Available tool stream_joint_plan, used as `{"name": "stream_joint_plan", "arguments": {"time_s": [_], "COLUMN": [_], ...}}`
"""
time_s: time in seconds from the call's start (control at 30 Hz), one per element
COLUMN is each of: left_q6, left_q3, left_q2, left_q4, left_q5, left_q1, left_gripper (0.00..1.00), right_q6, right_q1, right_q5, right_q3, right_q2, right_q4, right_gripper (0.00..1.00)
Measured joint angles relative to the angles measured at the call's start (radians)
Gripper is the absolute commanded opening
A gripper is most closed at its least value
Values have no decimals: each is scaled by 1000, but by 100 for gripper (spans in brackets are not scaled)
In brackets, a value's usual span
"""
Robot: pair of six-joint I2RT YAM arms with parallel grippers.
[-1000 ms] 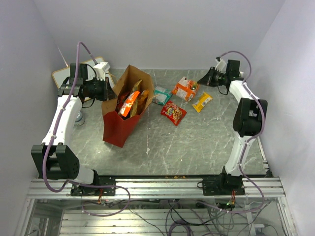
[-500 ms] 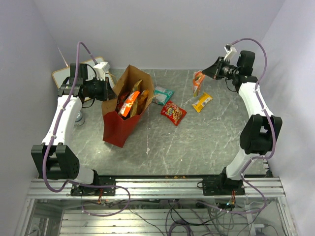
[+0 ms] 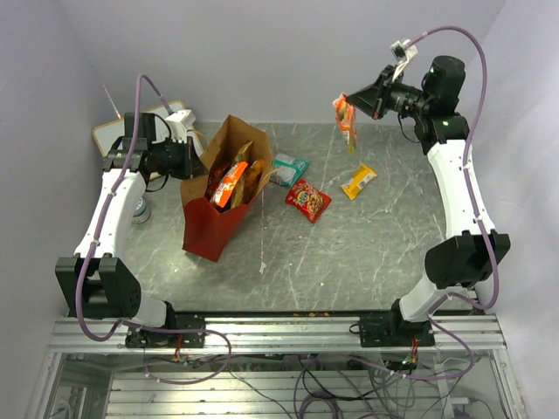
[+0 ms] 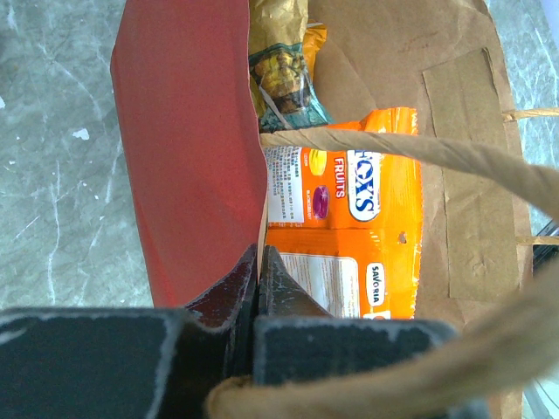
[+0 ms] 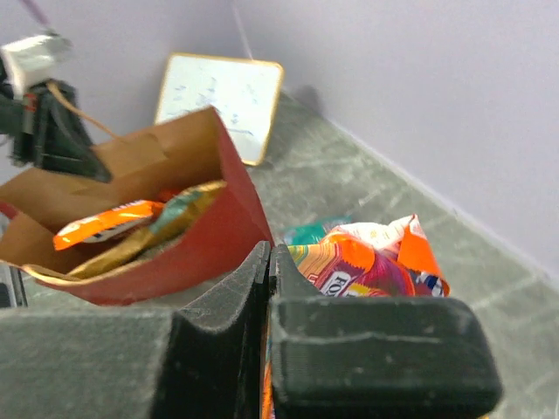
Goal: Place the snacks into the paper bag
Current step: Place the snack in the paper bag.
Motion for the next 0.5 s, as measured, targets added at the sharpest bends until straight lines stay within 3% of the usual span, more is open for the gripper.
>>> {"name": "stream_joint_plan", "arguments": {"time_s": [0.3,0.5], "left_q6": [1,1], "left_q3": [0,0], "left_q2": [2,2], "left_q4": [0,0], "left_q5": [-6,-13], "left_q1": [-4,-9], "left_gripper": [7,7], "right_q6": [-17,86], "right_q1": [213,311], "right_q5": [-58,-127], "right_q3": [302,455], "right_q2": [61,185], "right_q4": [-46,16], "right_gripper": [0,0]}}
